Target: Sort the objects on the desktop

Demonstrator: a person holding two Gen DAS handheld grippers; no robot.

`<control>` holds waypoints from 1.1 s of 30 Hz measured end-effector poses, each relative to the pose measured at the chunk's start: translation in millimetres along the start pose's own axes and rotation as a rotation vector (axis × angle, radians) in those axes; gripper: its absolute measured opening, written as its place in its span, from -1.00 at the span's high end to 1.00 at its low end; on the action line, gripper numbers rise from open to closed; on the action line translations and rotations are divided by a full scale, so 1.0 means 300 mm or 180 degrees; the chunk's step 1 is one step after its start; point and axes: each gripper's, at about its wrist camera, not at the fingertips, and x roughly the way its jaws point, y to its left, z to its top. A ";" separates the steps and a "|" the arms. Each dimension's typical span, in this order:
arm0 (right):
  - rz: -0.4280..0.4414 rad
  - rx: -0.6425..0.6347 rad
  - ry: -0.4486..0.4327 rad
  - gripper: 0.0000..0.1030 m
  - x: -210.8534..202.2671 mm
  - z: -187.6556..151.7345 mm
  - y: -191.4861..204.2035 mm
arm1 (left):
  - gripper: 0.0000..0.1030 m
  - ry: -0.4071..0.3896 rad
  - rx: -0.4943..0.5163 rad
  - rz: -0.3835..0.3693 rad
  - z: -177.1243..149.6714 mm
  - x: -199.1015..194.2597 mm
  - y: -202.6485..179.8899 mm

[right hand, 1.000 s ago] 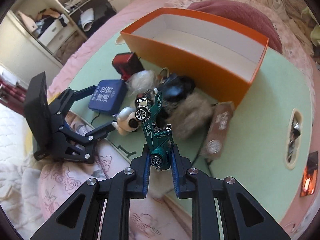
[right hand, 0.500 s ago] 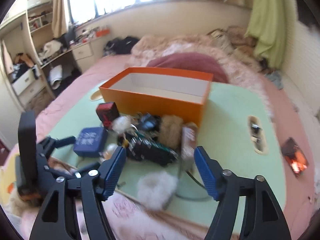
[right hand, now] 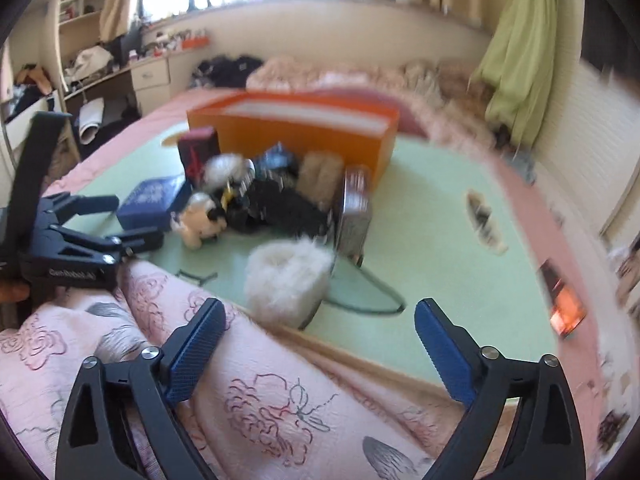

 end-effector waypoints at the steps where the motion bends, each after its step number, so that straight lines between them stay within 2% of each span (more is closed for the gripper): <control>1: 0.0119 0.0125 0.0089 -1.00 0.019 -0.002 -0.028 | -0.99 0.0004 -0.0015 0.0018 -0.003 -0.001 0.006; 3: 0.0188 0.0231 0.0084 -1.00 0.028 -0.009 -0.056 | -0.99 0.0013 -0.0021 0.0059 -0.007 -0.002 0.012; 10: 0.0235 0.0233 0.0068 -1.00 0.021 -0.021 -0.066 | -0.99 0.0031 0.0007 0.0056 -0.010 0.001 0.012; 33: 0.0241 0.0236 0.0055 -1.00 0.015 -0.025 -0.067 | -0.99 0.0024 0.0016 0.0051 -0.015 -0.003 0.014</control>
